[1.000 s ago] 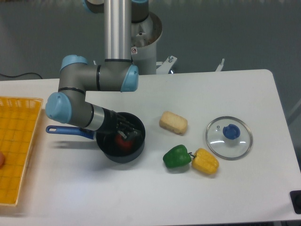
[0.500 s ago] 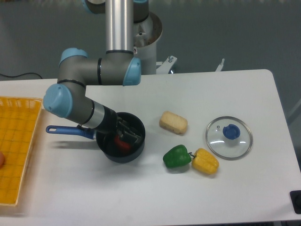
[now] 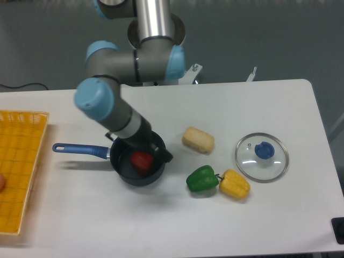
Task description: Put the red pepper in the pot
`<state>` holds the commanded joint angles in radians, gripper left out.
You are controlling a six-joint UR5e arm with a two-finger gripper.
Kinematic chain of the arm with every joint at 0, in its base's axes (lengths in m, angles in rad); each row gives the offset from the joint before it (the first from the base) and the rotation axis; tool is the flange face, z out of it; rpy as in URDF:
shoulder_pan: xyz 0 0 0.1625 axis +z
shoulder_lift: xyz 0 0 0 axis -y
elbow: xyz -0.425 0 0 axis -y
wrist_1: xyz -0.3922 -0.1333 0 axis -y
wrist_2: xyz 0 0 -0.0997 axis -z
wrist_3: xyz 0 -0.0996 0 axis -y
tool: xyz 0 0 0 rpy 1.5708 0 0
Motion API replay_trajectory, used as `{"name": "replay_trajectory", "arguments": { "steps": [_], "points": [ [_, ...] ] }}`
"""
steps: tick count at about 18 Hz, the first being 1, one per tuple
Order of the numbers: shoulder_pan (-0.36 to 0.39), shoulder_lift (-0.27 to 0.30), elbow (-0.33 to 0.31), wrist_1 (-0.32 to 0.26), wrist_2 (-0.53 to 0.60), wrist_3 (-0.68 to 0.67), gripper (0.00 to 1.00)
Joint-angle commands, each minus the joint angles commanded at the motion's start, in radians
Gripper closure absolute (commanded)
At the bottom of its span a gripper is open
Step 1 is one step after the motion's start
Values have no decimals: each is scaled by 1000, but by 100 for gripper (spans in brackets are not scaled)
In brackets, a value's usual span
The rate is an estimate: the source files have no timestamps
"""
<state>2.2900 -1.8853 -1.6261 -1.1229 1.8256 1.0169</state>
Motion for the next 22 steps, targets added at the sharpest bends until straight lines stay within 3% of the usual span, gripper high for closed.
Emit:
{"name": "replay_trajectory", "arguments": {
  "steps": [3, 7, 9, 15, 17, 22],
  "points": [
    [52, -11, 40, -2, -25, 81, 0],
    [152, -14, 57, -5, -189, 168, 0],
    [173, -18, 61, -8, -204, 288, 0],
    [232, -69, 110, -8, -198, 480, 0],
    [258, -97, 147, -12, -204, 500, 0],
    [301, -115, 155, -21, -229, 531, 0]
  ]
}}
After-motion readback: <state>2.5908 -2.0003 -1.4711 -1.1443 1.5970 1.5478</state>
